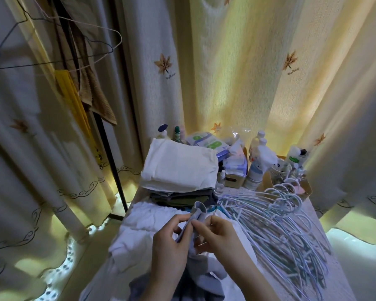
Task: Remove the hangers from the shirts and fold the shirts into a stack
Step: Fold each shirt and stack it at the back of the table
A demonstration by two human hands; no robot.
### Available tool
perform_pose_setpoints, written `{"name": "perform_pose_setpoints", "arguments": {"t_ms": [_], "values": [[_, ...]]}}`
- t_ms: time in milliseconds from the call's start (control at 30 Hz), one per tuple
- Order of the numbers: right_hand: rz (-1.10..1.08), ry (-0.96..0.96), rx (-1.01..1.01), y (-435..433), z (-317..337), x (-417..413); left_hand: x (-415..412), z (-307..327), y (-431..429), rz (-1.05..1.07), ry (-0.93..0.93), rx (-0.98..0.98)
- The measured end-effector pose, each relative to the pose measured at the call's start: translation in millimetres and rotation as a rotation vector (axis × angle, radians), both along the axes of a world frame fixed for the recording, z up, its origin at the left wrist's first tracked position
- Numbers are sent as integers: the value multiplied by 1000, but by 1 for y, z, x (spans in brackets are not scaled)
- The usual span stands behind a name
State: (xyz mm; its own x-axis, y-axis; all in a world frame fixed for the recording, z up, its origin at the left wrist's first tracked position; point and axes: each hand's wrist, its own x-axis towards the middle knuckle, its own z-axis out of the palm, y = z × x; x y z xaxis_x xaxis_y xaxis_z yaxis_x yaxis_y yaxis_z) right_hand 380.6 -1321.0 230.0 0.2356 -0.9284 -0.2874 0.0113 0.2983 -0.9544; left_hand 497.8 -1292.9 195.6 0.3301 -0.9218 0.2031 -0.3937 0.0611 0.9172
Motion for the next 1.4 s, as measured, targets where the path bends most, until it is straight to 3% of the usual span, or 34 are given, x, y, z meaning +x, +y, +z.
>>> {"name": "perform_pose_setpoints", "arguments": {"t_ms": [300,500,700,800,900,1000,1167,1300,1400], "values": [[56,-188,166,2,-7,-5,7,-10,9,-67,78,30],[64,-112,103,3,-10,-5,11,-7,10,-177,146,108],[-92,341,-295,2,-23,-5,15,-6,5,-216,60,106],[73,560,-645,-8,-23,-18,19,-1,3,-295,34,105],[261,537,-706,-19,-13,-22,26,11,-4,-311,8,26],[224,474,-834,-35,11,-15,35,35,-22,-260,-26,-142],[115,395,-970,-78,95,-5,48,99,-43,-379,181,-157],[99,428,-1128,-99,176,-9,62,140,-49,-479,-89,-218],[141,592,-1248,-106,218,-13,69,158,-58,-335,-192,-265]]}}
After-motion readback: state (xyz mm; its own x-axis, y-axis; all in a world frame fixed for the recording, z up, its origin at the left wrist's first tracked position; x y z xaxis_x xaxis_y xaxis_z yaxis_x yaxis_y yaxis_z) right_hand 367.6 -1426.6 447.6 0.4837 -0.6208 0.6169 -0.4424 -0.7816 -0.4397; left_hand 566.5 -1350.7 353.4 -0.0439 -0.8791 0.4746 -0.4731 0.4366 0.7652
